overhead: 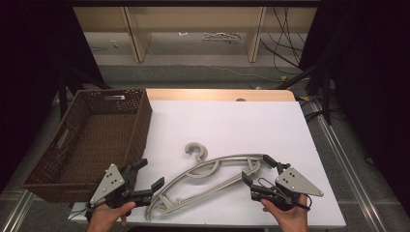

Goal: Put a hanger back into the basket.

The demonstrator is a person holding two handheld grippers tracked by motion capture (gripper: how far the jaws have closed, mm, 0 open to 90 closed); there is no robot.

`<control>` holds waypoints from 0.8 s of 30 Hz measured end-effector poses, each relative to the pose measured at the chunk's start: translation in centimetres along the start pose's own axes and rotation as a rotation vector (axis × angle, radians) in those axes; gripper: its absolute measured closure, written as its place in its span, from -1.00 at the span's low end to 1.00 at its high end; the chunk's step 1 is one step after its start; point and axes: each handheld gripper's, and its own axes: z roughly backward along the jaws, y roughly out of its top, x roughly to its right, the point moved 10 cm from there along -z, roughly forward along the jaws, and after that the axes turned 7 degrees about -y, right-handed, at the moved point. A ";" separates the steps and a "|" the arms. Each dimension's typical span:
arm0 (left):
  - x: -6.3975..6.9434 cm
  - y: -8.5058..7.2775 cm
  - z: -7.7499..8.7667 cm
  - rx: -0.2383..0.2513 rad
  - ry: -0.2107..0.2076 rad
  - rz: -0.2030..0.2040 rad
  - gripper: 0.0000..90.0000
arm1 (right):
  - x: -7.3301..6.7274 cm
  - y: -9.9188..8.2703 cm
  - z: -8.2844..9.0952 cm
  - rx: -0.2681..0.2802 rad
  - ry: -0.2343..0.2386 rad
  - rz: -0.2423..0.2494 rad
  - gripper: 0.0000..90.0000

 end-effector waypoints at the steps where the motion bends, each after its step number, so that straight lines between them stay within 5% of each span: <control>1: 0.0 0.0 0.0 -0.001 0.001 0.003 -0.65 | 0.0 0.0 0.0 -0.004 0.001 0.001 -0.64; 17: 0.0 0.0 -0.8 -0.018 -0.015 0.029 -0.64 | 0.1 -0.1 -0.1 -0.002 -0.010 0.001 -0.64; 21: 0.2 0.2 -2.0 -0.063 -0.041 0.029 -0.61 | 0.2 -0.2 -0.2 0.000 -0.017 -0.003 -0.64; 24: 0.2 0.5 -2.7 -0.086 -0.022 0.007 -0.59 | 0.3 -0.2 -0.1 -0.003 -0.026 0.002 -0.64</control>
